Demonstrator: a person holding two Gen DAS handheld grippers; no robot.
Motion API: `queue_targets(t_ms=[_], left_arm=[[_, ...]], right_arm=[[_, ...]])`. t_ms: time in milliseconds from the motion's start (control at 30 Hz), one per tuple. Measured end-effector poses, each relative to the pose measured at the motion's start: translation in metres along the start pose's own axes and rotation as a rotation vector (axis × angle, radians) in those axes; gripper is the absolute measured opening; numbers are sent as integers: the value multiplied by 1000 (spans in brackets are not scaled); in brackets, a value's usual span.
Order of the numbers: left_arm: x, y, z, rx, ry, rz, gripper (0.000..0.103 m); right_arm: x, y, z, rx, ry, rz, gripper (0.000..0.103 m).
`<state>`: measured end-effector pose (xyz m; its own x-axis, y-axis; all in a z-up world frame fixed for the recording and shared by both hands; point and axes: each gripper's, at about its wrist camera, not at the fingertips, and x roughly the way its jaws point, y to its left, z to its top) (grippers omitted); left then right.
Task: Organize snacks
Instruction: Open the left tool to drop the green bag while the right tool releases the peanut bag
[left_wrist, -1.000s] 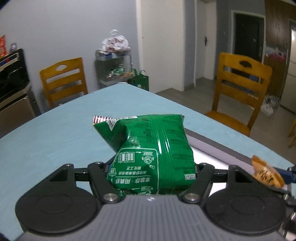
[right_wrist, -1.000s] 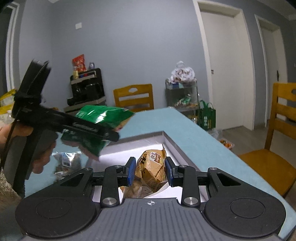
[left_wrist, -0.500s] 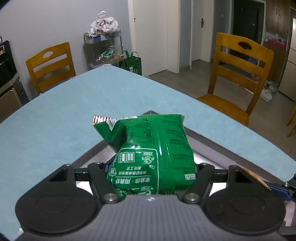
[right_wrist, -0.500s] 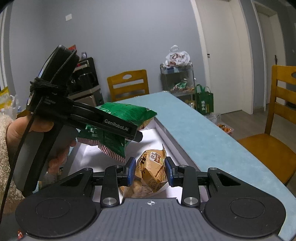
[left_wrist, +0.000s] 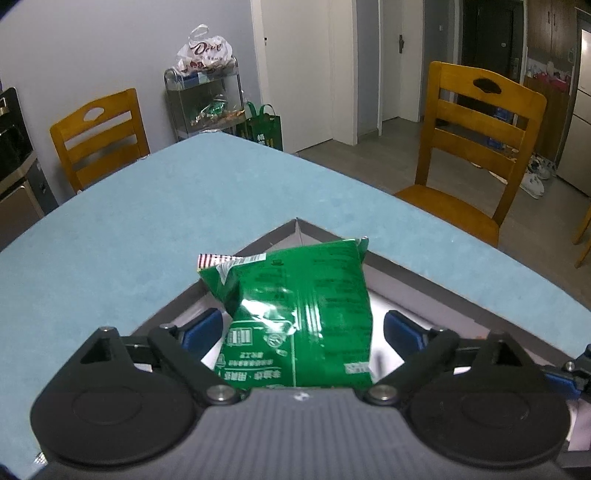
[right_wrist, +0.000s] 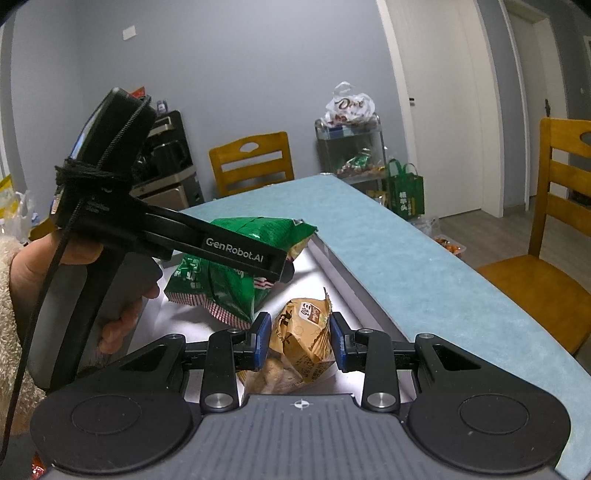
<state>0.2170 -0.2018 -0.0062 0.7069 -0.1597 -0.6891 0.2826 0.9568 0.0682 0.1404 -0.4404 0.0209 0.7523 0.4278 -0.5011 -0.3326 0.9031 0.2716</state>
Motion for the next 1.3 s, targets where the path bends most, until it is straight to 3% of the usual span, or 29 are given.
queue_targets(t_ms=[233,367,567,733,1300], left_arm=[[-11,2,-4,-11,-17,8,97],[-23,2,-7,-1,-44,13,97],[-41,5,-8,-8,-74,-5,97],[-58,3,-13,-5,-99,-12,97],[-133,27,-44,-11,-180,-36,98]], right_arm=[[0,-1,0,11,-17,-3,42],[-9,-2,2,27,-61,10,73],[-23,-2,2,46,-91,15,96],[-31,3,2,43,-100,10,102],[-47,32,-2,0,-83,-20,103]])
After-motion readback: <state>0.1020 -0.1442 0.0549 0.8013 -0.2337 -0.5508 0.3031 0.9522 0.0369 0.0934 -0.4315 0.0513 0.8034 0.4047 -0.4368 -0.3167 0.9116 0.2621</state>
